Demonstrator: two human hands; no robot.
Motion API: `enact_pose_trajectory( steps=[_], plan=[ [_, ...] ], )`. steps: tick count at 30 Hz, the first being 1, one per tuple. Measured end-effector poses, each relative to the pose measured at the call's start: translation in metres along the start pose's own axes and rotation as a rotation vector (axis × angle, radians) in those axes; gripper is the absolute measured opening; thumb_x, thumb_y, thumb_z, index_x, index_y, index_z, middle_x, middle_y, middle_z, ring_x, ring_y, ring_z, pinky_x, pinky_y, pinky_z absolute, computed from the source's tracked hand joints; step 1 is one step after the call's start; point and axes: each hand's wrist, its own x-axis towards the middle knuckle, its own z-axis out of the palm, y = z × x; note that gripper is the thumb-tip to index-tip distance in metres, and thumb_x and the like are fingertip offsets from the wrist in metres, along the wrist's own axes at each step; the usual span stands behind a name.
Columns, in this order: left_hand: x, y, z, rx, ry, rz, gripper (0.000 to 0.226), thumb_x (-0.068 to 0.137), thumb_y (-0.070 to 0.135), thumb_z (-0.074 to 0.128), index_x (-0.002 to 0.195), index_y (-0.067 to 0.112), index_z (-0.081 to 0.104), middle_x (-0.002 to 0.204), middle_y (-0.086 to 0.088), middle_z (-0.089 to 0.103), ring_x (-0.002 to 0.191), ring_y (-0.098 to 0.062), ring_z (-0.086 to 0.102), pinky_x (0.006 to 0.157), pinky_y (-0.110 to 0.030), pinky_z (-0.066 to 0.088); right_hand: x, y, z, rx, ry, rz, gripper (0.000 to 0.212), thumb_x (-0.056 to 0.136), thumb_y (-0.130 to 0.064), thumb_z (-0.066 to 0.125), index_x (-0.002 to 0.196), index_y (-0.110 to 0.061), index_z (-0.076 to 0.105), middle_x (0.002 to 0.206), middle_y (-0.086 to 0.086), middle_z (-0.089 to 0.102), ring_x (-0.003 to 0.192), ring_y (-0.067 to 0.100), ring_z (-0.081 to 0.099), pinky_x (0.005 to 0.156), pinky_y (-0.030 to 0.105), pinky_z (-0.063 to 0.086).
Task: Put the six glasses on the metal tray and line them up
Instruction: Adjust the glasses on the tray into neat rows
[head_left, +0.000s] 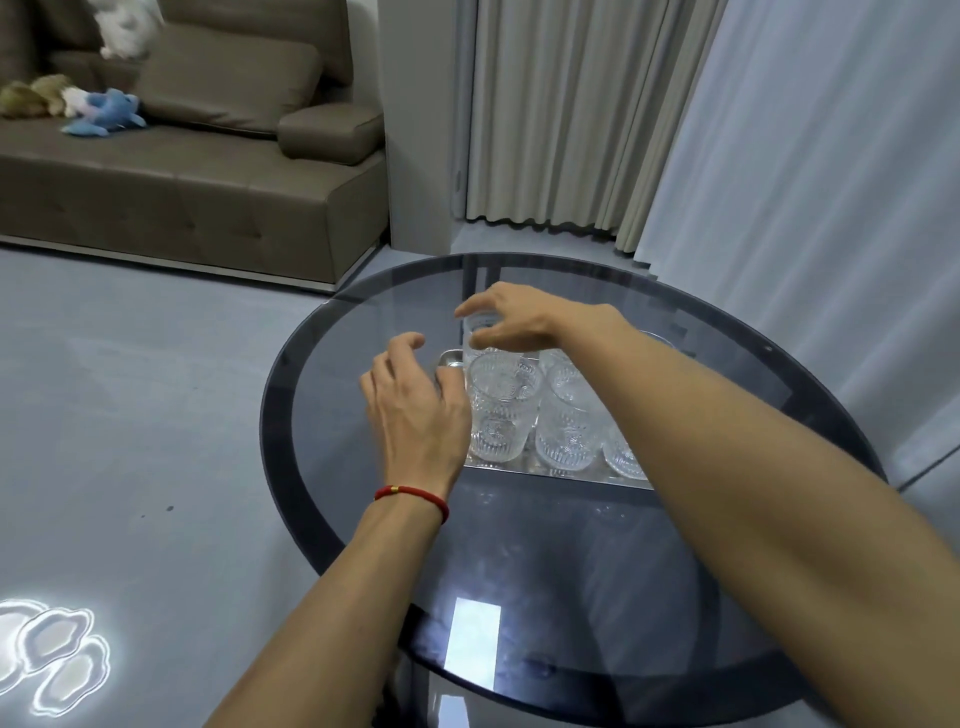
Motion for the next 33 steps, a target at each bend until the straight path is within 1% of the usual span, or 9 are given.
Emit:
enact_pose_trajectory(
  steps=[3,5,8,12,17,23,29,31,33],
  plan=[
    [-0.001,0.0,-0.001,-0.002,-0.01,-0.007,0.032,0.096,0.021,0.051,0.127,0.013,0.05,0.126,-0.011,0.054,0.111,-0.016,0.038,0.091,-0.034,0.037,-0.006,0.008,-0.005,0.056,0.02,0.01,0.048,0.099,-0.047,0.045,0.141,-0.03,0.06,0.154,0.002,0.05,0.14,0.024,0.046,0.106,0.036,0.034],
    [-0.001,0.001,0.0,-0.01,-0.013,-0.016,0.033,0.096,0.02,0.05,0.128,0.012,0.05,0.126,-0.011,0.054,0.111,-0.015,0.037,0.09,-0.033,0.036,-0.01,0.009,-0.006,0.103,0.026,0.004,0.048,0.104,-0.046,0.037,0.142,-0.027,0.059,0.156,0.003,0.049,0.141,0.023,0.045,0.1,0.031,0.031],
    [-0.001,0.003,0.001,-0.01,-0.023,-0.021,0.033,0.097,0.021,0.05,0.128,0.012,0.05,0.127,-0.012,0.054,0.113,-0.019,0.04,0.092,-0.037,0.039,-0.018,0.009,-0.006,0.11,0.012,-0.027,0.049,0.108,-0.043,0.03,0.146,-0.025,0.056,0.158,0.004,0.046,0.143,0.022,0.042,0.1,0.027,0.027],
    [-0.002,0.004,0.004,-0.002,-0.055,-0.03,0.034,0.096,0.023,0.051,0.128,0.013,0.049,0.128,-0.011,0.054,0.117,-0.024,0.043,0.096,-0.042,0.043,-0.024,0.008,-0.006,0.106,-0.005,-0.043,0.049,0.109,-0.043,0.028,0.148,-0.027,0.053,0.159,0.001,0.044,0.146,0.02,0.039,0.106,0.028,0.027],
    [-0.003,0.005,0.007,0.015,-0.091,-0.024,0.034,0.095,0.021,0.052,0.128,0.013,0.048,0.126,-0.01,0.053,0.108,-0.016,0.037,0.09,-0.035,0.039,-0.028,0.007,-0.006,0.121,-0.005,-0.062,0.05,0.109,-0.043,0.028,0.149,-0.024,0.052,0.16,0.0,0.044,0.146,0.02,0.04,0.12,0.039,0.03],
    [-0.005,0.007,0.006,0.008,-0.118,-0.034,0.034,0.095,0.019,0.051,0.128,0.013,0.048,0.125,-0.01,0.053,0.107,-0.014,0.036,0.087,-0.031,0.032,-0.027,0.012,-0.009,0.151,-0.007,-0.048,0.049,0.109,-0.04,0.03,0.146,-0.021,0.056,0.157,0.001,0.048,0.144,0.02,0.043,0.12,0.044,0.031],
    [-0.008,0.007,0.005,-0.023,-0.224,-0.003,0.037,0.094,0.02,0.054,0.13,0.017,0.048,0.13,-0.008,0.053,0.115,-0.02,0.049,0.092,-0.03,0.037,-0.037,0.026,-0.011,0.193,0.073,-0.009,0.051,0.107,-0.045,0.034,0.144,-0.02,0.058,0.155,0.004,0.051,0.141,0.024,0.047,0.117,0.047,0.034],
    [-0.009,0.007,0.006,-0.035,-0.258,0.004,0.035,0.094,0.021,0.053,0.13,0.02,0.049,0.129,-0.006,0.055,0.11,-0.017,0.05,0.091,-0.032,0.042,-0.044,0.035,-0.009,0.174,0.136,0.015,0.053,0.107,-0.048,0.034,0.147,-0.02,0.054,0.156,0.004,0.049,0.142,0.024,0.045,0.117,0.042,0.033],
    [-0.01,0.009,0.006,-0.058,-0.276,-0.006,0.035,0.095,0.021,0.051,0.13,0.021,0.05,0.128,-0.006,0.058,0.11,-0.018,0.054,0.095,-0.037,0.048,-0.053,0.038,-0.001,0.114,0.146,0.008,0.057,0.106,-0.051,0.032,0.155,-0.023,0.043,0.164,0.004,0.037,0.15,0.024,0.034,0.119,0.04,0.025]
  ],
)
